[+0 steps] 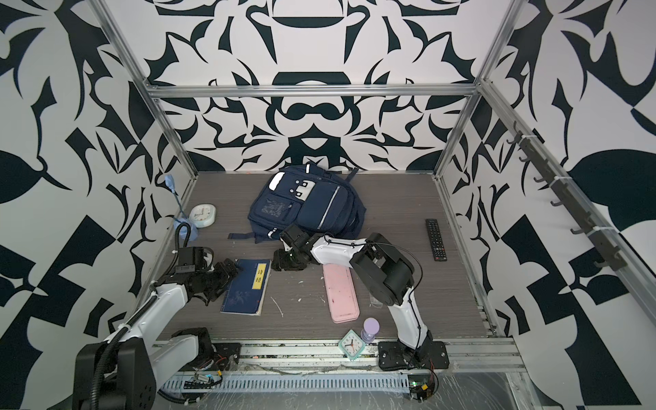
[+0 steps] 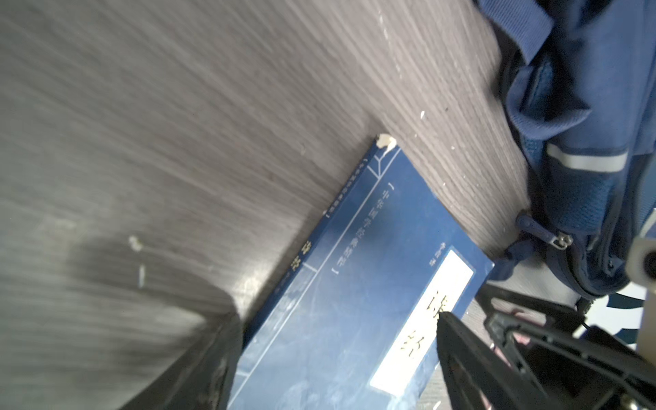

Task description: Pack the student bag

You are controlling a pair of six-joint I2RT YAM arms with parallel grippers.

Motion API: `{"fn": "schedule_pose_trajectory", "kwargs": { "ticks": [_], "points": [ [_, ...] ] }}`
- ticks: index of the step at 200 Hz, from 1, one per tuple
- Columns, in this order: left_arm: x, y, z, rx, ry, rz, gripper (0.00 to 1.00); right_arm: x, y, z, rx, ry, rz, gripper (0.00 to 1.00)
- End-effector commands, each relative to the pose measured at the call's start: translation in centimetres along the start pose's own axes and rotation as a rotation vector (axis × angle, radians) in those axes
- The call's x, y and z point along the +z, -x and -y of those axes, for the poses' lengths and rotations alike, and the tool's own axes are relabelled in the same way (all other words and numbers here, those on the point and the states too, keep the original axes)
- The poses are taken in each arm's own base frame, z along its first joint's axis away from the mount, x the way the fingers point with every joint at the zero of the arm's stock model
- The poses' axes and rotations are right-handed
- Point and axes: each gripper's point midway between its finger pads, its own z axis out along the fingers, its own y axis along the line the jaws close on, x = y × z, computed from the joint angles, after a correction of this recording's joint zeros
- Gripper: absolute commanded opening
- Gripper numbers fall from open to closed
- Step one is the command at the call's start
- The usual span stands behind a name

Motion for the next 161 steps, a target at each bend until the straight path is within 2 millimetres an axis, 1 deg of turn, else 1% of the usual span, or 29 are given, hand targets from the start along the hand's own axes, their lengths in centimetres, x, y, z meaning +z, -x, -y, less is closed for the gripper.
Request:
{"fn": "schedule_pose_trajectory", "kwargs": {
  "ticks": [1,29,39,62,77,94,138,161],
  "points": [
    [-0.3,-1.4,-0.1,-0.026,0.000,-0.046,0.88,-0.5,1.3,1.8,0.000,-0.076,0.046,0.60],
    [-0.2,-2.3,-0.1,-0.026,-0.005,-0.052,0.88,-1.4,3.3,2.8,0.014,-0.091,0.118,0.60],
    [-0.2,-2.5,0.1,-0.018,-0.006,-0.055,0.88,-1.7,3.7,3.1,0.019,-0.092,0.134,0.60],
    [0.0,-3.1,0.6,0.009,0.002,-0.069,0.88,-2.4,3.7,3.0,0.005,-0.098,0.131,0.60],
    [0.1,-3.5,0.8,0.018,0.009,-0.074,0.88,-2.6,3.0,2.6,0.000,-0.080,0.106,0.60],
    [0.2,-3.7,1.0,0.025,0.011,-0.075,0.88,-3.1,1.9,2.5,-0.003,-0.072,0.087,0.61],
    [0.2,-4.2,1.6,0.053,0.000,-0.087,0.88,-4.2,-1.6,2.1,-0.018,-0.044,0.037,0.62],
    [0.8,-4.7,2.1,0.091,-0.002,-0.108,0.87,-4.2,-2.8,0.8,-0.023,0.010,0.014,0.61]
  ]
}}
